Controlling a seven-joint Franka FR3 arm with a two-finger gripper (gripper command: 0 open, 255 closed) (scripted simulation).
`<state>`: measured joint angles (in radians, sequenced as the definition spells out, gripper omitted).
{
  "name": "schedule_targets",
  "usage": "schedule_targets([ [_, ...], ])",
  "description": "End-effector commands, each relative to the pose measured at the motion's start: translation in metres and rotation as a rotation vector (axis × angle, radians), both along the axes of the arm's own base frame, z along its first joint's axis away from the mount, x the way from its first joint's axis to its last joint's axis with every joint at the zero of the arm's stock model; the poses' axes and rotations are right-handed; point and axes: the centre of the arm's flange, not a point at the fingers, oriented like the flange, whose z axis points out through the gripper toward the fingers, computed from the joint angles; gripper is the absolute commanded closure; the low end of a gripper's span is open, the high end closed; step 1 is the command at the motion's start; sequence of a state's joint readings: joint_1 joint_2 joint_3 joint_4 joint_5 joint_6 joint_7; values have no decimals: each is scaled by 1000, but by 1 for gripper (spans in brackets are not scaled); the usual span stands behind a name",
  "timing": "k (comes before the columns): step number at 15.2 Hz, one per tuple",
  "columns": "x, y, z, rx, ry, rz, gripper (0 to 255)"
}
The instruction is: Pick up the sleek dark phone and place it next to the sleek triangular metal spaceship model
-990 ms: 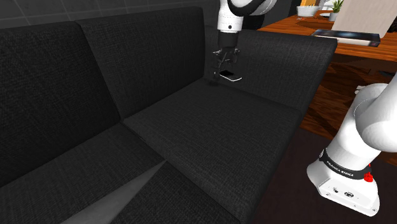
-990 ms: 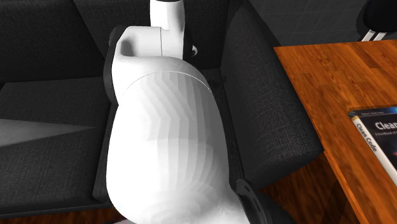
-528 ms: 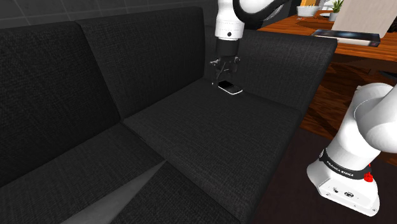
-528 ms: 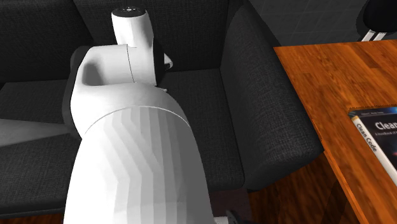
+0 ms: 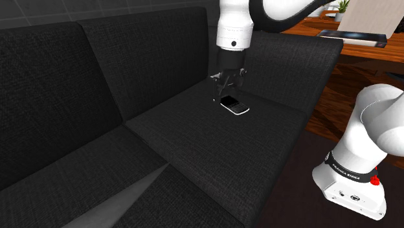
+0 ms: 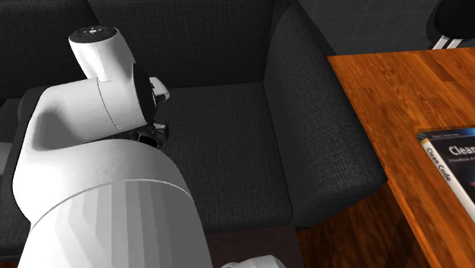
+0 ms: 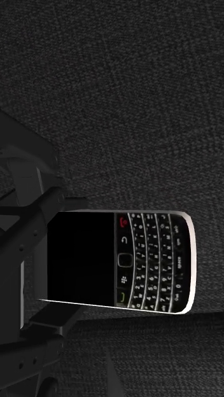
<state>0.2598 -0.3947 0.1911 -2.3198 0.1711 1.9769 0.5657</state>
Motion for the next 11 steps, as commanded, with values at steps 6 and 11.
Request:
schedule_targets([
  [6,-51,77,2,0,0,-1,255],
  [11,-87,133,2,0,0,-1,255],
])
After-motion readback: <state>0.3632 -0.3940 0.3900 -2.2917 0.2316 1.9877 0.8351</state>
